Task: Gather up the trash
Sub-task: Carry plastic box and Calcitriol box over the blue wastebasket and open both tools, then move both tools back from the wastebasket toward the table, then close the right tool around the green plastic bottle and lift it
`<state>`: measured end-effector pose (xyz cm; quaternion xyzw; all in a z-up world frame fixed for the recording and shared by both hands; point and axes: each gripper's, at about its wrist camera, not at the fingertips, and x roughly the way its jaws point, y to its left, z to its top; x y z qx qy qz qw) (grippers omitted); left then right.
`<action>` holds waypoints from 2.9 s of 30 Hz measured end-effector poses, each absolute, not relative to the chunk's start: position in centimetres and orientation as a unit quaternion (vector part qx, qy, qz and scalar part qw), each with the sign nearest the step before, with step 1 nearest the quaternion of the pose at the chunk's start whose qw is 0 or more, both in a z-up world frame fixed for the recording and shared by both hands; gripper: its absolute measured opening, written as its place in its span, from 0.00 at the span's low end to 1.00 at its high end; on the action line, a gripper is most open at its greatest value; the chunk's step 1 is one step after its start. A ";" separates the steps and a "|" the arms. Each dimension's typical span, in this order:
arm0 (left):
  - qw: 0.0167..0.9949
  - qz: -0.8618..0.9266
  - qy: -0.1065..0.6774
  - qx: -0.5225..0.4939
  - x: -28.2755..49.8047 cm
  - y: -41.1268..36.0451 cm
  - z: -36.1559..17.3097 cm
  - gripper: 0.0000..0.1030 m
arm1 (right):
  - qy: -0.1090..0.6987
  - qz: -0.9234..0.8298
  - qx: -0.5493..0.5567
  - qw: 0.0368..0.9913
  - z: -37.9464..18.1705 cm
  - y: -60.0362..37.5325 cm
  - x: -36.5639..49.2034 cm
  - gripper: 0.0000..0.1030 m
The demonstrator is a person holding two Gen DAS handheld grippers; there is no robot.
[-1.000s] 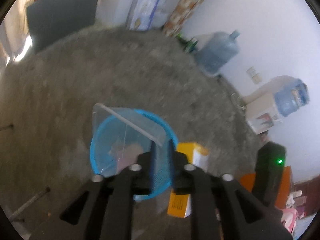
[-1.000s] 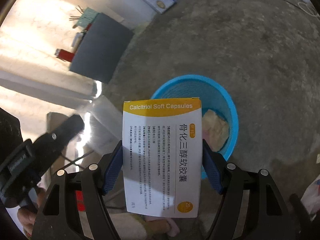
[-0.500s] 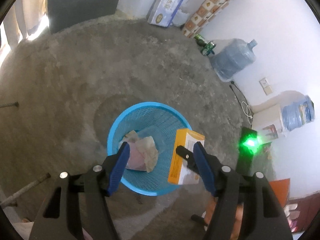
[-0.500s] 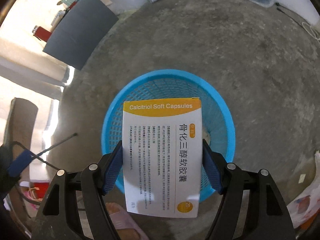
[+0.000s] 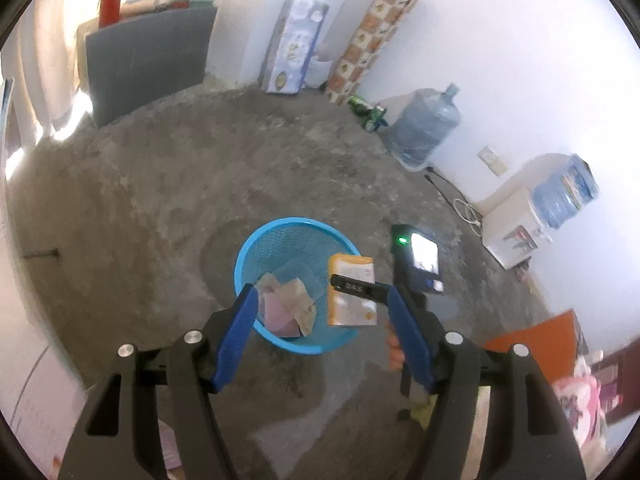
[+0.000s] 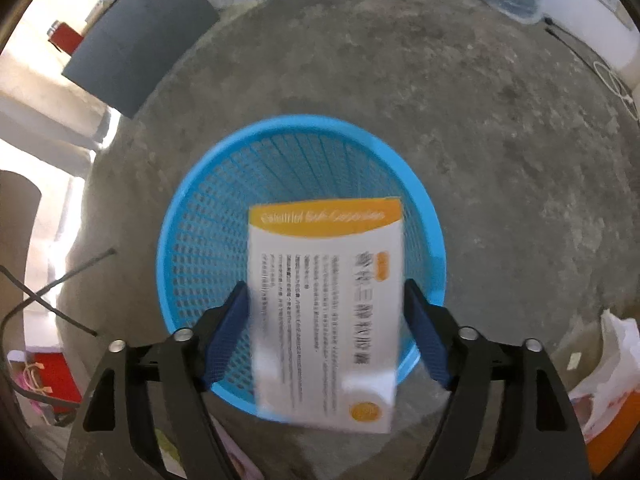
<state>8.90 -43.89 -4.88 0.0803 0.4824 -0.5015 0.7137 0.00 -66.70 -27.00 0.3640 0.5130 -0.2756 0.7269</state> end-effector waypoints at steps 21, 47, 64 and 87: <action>0.782 -0.470 0.409 0.017 6.7 -23.9 2.2 0.68 | 0.439 -0.274 0.405 0.754 -18.2 -60.5 -6.9 0.76; 0.906 -0.258 0.315 -0.117 7.3 0.1 3.9 0.86 | 0.364 -0.117 0.057 0.922 3.8 -34.1 3.1 0.92; 0.924 -0.168 0.314 -0.137 7.3 8.6 1.1 0.89 | 0.342 0.067 -0.037 0.937 3.1 -17.5 8.5 0.92; 0.920 -0.070 0.347 -0.168 11.1 13.9 -0.3 0.89 | 0.464 0.173 0.117 0.861 0.0 -15.5 23.3 0.89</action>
